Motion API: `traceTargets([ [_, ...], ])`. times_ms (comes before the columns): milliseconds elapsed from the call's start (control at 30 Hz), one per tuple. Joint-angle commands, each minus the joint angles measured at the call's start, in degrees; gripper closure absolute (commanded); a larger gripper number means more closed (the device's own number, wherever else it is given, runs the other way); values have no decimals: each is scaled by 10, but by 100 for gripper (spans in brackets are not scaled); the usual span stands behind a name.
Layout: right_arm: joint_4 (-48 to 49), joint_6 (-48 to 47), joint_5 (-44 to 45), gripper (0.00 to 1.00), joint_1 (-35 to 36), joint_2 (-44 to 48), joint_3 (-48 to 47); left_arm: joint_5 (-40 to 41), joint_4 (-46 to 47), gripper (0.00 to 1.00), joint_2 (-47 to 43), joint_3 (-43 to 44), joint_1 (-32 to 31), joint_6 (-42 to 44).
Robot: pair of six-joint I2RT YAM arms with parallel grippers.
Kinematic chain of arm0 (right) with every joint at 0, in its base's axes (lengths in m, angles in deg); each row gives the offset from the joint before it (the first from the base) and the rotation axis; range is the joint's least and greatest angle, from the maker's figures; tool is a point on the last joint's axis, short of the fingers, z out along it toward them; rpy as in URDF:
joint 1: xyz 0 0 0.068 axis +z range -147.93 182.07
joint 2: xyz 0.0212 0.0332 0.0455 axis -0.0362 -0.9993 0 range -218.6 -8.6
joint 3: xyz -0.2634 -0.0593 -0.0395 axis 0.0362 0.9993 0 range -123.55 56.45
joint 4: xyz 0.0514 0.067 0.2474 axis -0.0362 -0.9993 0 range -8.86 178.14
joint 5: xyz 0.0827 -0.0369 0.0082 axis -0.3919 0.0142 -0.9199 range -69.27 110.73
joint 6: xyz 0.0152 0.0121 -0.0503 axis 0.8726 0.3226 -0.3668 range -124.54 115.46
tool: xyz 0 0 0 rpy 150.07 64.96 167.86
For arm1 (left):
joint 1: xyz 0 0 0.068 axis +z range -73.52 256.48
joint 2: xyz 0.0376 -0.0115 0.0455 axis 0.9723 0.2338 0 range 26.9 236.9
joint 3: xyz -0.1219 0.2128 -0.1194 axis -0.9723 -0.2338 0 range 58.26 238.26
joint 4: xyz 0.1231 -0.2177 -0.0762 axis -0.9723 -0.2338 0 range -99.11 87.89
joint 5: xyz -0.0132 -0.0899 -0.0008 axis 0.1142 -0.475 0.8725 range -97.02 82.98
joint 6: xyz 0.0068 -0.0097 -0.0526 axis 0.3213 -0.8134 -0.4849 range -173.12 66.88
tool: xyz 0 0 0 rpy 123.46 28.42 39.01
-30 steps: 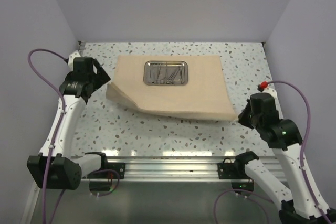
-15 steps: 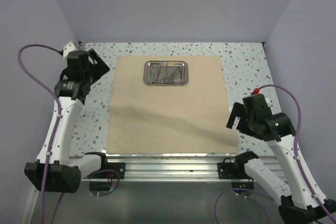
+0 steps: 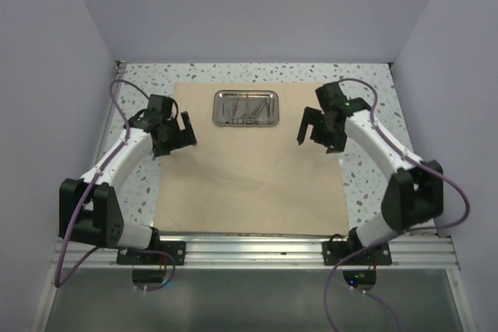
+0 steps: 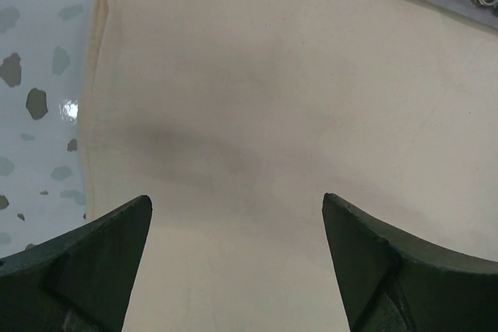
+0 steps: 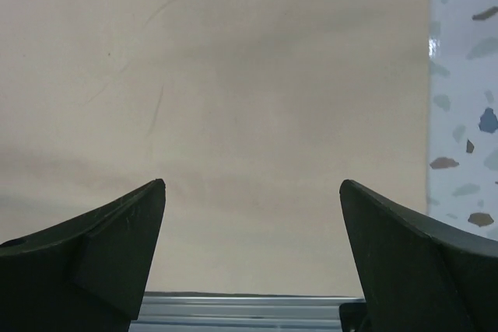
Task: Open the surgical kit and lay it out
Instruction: Move the surgical kit at the center of the board.
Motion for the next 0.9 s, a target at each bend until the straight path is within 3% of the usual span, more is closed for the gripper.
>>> traceTargets([
  [0, 61, -32, -20, 2, -4, -97, -140, 16, 9, 5, 60, 61, -1, 35],
  [200, 40, -53, 42, 2, -25, -258, -305, -1, 111, 5, 157, 130, 31, 41],
  [400, -9, -37, 92, 2, -84, -340, -354, 42, 86, 6, 279, 254, 47, 49],
  [500, 24, -56, 95, 1, -110, -360, -352, 47, 104, 6, 317, 290, 65, 57],
  [633, -4, -56, 78, 3, -139, -401, -406, 62, 76, 6, 383, 393, 75, 62],
  [867, -22, -55, 76, 4, -144, -485, -490, 79, 41, 5, 483, 497, 87, 65],
])
